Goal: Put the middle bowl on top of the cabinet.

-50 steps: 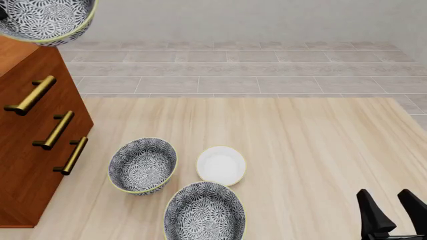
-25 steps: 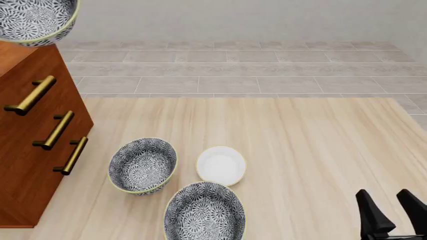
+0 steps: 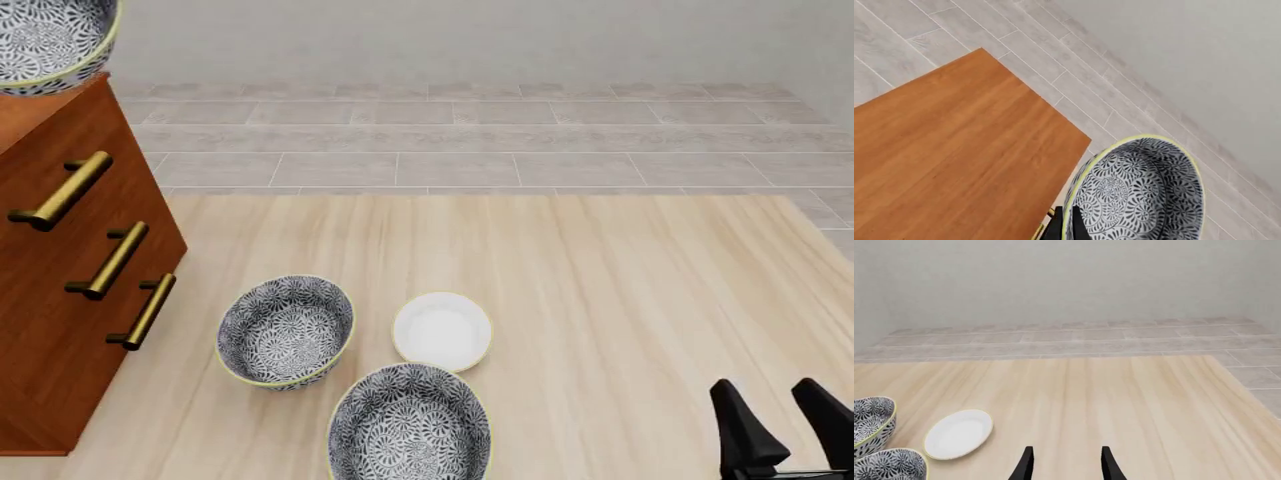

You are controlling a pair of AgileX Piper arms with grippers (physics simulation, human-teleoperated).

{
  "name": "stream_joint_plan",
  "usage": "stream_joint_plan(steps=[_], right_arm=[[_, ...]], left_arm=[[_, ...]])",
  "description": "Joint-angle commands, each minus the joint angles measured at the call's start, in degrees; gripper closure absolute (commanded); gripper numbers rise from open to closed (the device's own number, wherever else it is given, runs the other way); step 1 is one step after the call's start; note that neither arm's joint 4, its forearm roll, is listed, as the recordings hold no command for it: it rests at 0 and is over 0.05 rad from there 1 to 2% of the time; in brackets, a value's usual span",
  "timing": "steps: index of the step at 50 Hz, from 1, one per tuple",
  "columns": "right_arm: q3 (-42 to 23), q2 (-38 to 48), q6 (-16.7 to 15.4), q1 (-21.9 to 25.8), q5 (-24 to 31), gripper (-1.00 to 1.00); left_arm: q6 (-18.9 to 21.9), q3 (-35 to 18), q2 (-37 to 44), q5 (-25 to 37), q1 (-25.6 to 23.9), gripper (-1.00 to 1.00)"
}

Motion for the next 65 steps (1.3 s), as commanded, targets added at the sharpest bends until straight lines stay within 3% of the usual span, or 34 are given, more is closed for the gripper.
stream_joint_plan(steps=[1, 65], right_arm=[[0.0, 0.0, -0.1, 0.1, 0.0, -1.0], [0.0, 0.0, 0.1, 0.2, 0.2, -1.0]], left_arm=[[-0.3, -1.1, 0.2, 0.7, 1.9, 1.0], [-4.1, 2.9, 2.6, -1.8, 8.8, 1.0]])
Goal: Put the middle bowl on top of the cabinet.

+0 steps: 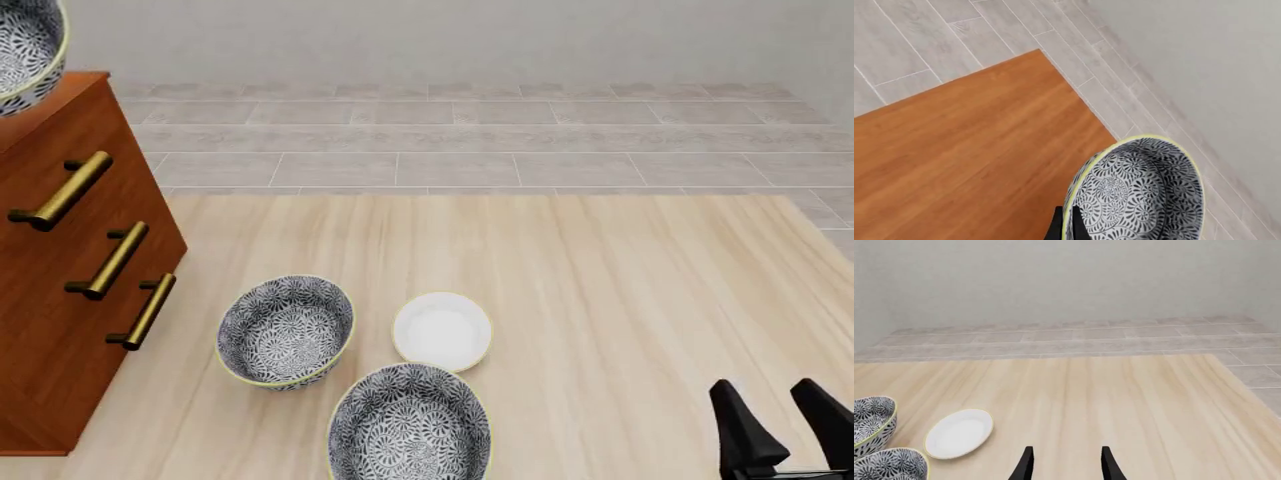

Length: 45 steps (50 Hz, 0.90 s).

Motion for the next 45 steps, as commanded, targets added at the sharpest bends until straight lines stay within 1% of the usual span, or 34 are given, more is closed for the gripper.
stream_joint_plan(steps=[1, 32, 45], right_arm=[[0.0, 0.0, -0.1, 0.0, 0.0, -1.0], [0.0, 0.0, -0.3, 0.1, 0.3, -1.0], [0.0, 0.0, -0.6, 0.1, 0.4, -1.0]], left_arm=[[-0.1, 1.0, 0.2, -1.0, 1.3, 1.0], [-0.9, 3.5, 0.9, -2.6, 4.0, 1.0], [-0.6, 4.4, 1.3, -3.4, 4.9, 1.0]])
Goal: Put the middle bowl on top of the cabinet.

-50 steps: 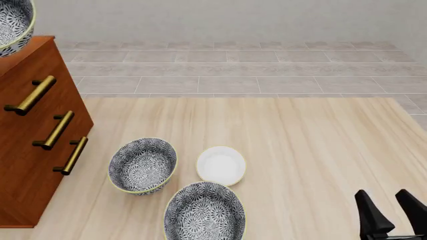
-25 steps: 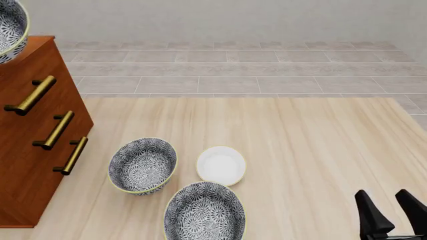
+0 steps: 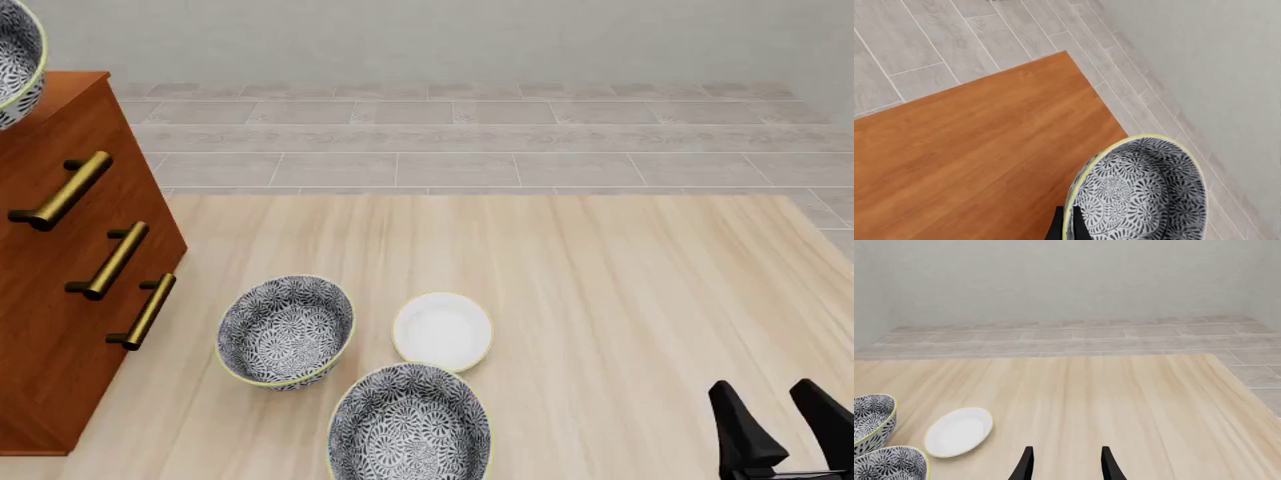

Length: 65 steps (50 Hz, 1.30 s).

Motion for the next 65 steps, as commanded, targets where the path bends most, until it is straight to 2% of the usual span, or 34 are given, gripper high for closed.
stream_joint_plan(steps=[1, 65], right_arm=[[0.0, 0.0, -0.2, 0.0, 0.1, -1.0], [0.0, 0.0, -0.5, 0.3, 0.2, -1.0]], left_arm=[[0.1, 0.8, 0.6, -0.5, 1.2, 1.0], [1.2, 4.5, 3.2, -3.0, 6.6, 1.0]])
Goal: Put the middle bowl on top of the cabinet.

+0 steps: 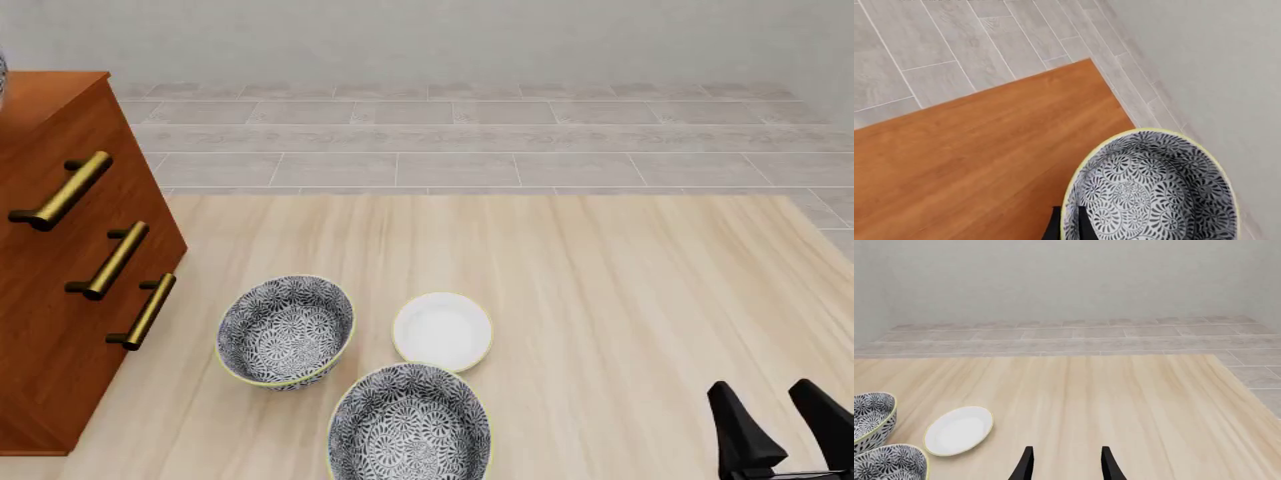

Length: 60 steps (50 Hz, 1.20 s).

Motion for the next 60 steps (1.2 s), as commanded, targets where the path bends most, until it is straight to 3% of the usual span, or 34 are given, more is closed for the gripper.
stream_joint_plan(steps=[1, 25, 26, 60], right_arm=[[0.0, 0.0, -0.1, 0.0, 0.0, -1.0], [0.0, 0.0, -0.2, 0.1, 0.2, -1.0], [0.0, 0.0, -0.2, 0.1, 0.2, -1.0], [0.0, 0.0, -0.1, 0.1, 0.1, -1.0]], left_arm=[[-0.2, 1.9, 2.3, -0.1, 2.1, 1.0], [-1.1, 3.6, 1.3, -2.6, 1.5, 1.0], [-1.5, 3.7, 1.2, -2.6, 1.1, -1.0], [-3.7, 3.8, -3.0, -2.6, -1.9, -1.0]])
